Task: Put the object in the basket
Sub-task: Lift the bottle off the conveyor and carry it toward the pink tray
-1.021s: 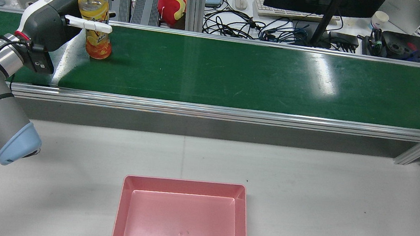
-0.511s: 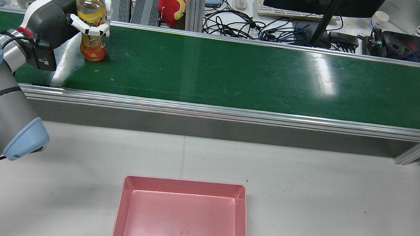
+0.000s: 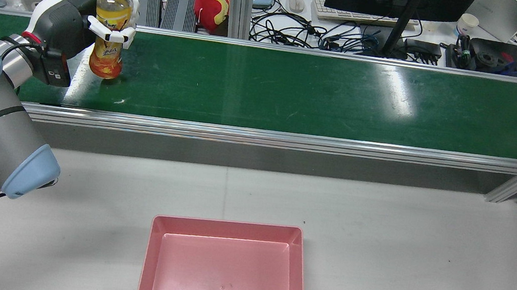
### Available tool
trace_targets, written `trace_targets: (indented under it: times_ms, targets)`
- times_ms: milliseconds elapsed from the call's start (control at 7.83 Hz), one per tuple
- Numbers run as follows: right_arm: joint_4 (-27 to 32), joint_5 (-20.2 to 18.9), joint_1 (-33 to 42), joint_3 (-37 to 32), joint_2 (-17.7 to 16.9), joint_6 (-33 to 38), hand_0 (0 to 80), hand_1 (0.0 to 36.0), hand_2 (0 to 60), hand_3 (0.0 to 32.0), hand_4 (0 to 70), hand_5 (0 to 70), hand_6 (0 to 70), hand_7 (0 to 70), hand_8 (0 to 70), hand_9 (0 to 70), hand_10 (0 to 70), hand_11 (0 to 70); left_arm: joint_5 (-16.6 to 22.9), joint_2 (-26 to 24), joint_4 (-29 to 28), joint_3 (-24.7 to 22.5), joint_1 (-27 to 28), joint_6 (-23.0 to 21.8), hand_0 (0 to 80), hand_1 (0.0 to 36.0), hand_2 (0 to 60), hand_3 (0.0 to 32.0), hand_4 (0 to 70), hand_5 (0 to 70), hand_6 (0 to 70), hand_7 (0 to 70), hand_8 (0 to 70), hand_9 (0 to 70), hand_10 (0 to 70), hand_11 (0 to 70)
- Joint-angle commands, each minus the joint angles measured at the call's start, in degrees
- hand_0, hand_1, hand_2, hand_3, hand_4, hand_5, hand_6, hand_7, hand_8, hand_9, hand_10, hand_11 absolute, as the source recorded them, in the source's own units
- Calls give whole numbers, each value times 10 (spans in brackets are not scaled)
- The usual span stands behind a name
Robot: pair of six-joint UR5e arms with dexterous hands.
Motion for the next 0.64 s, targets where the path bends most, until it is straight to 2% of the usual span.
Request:
trace_targets:
  times_ms: [0,128,255,511]
  targets:
    - [0,0,0,0,0,0,0,0,0,0,0,0,0,0,0,0,0,0,9,-5,46,-86,72,2,614,360,600,0,700,700,700,700,700,700,700,700]
    - [0,0,0,0,0,0,0,0,0,0,0,0,0,0,0,0,0,0,9,-1,66,-123,106,3,614,360,600,0,700,700,700,700,700,700,699,700]
    - [0,0,0,0,0,0,0,0,0,0,0,0,0,0,0,0,0,0,8,0,77,-134,156,6,609,360,600,0,700,700,700,700,700,700,678,700]
    - [0,0,-1,-1,0,0,0,0,0,0,0,0,0,0,0,0,0,0,8,3,105,-135,209,70,627,360,600,0,700,700,700,700,700,700,645,700]
